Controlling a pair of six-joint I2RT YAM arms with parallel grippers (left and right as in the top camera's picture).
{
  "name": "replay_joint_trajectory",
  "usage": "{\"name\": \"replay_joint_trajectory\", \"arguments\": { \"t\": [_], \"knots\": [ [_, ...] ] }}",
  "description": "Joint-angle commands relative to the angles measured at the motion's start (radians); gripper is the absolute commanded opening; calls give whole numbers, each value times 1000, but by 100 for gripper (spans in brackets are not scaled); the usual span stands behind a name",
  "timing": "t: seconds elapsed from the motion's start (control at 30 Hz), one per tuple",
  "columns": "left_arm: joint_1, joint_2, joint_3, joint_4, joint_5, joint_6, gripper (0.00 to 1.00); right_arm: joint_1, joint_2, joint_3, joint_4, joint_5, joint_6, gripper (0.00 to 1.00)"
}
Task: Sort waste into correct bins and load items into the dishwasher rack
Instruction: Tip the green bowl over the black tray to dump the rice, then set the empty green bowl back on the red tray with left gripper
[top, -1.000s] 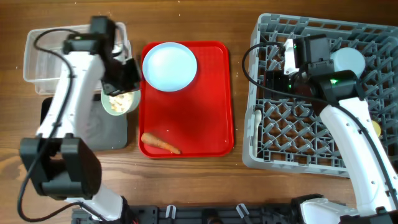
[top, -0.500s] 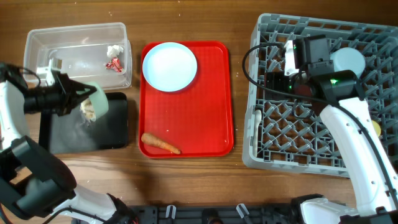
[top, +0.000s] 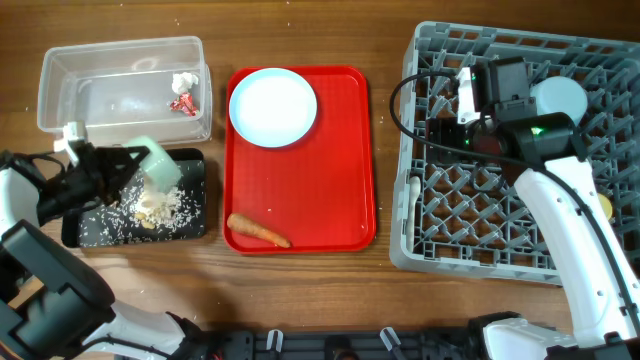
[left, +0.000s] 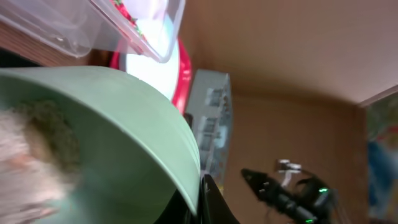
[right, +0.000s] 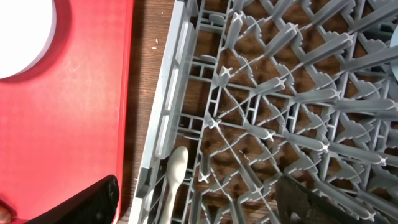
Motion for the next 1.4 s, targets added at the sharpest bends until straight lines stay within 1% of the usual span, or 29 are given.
{"name": "replay_joint_trajectory", "arguments": {
  "t": [0.0,0.13,0.17,0.2,0.23,0.27,0.3,0.33,0.37,0.43,0.5,0.6,0.63,0.67,0.7,0.73,0.77,0.8,0.83,0.87,0.9,0.93,1.0,1.07,1.13,1.17,1.23,1.3,1.37],
  "knots": [
    [18,-13,-5,13,62,3,4,1,5,10,-3,21,11,82],
    [18,-13,-5,22,34,-31,4,1,5,10,-5,21,12,82],
    [18,-13,-5,-10,38,-8,4,1,5,10,-7,21,12,82],
    [18,-13,-5,11,18,53,4,1,5,10,-6,21,11,82],
    [18,-10,-5,75,-69,-64,4,1,5,10,-5,21,12,82],
    [18,-9,-5,59,-101,-203,4,1,5,10,-8,21,11,81],
    [18,-13,-5,0,39,-14,4,1,5,10,-12,21,11,82],
    [17,-10,-5,49,47,16,4,1,5,10,-15,21,11,81],
    [18,-2,-5,90,-10,-122,4,1,5,10,-14,21,11,81],
    [19,-2,-5,79,-18,-129,4,1,5,10,-16,21,11,81],
    [20,-2,-5,81,-19,-103,4,1,5,10,-15,21,11,81],
    [20,-2,-5,77,-18,-119,4,1,5,10,-15,21,11,81],
    [20,-3,-5,53,27,-70,4,1,5,10,-15,21,11,81],
    [19,-3,-5,-1,84,106,4,1,5,10,-15,21,11,81],
    [19,2,-5,47,22,12,4,1,5,10,-15,21,11,81],
    [20,4,-5,67,8,-64,4,1,5,10,-14,21,11,81],
    [19,3,-5,22,118,45,4,1,5,10,-16,21,11,81],
    [19,2,-5,-3,156,113,4,1,5,10,-18,21,11,81],
    [19,4,-5,54,47,-62,4,1,5,10,-18,21,11,81],
    [19,3,-5,15,86,40,4,1,5,10,-19,21,11,81],
    [19,5,-5,7,88,77,4,1,5,10,-22,21,11,81],
    [19,8,-5,47,48,-27,4,1,5,10,-23,21,11,81],
    [18,2,-5,-18,64,50,4,1,5,10,-23,21,11,80],
    [2,-2,-5,-40,63,57,4,1,5,10,-23,21,11,81],
    [-39,-18,-5,-87,63,117,4,1,5,10,-22,21,11,81],
    [-101,-40,-5,-112,59,139,4,1,5,10,-22,21,11,81],
    [-210,-66,-5,-106,56,138,4,1,5,10,-24,18,11,81],
    [-350,-80,-5,-49,21,104,4,1,5,10,-24,16,11,81],
    [-568,-80,-5,183,-126,-184,4,1,5,10,-21,16,12,81]
  ]
}}
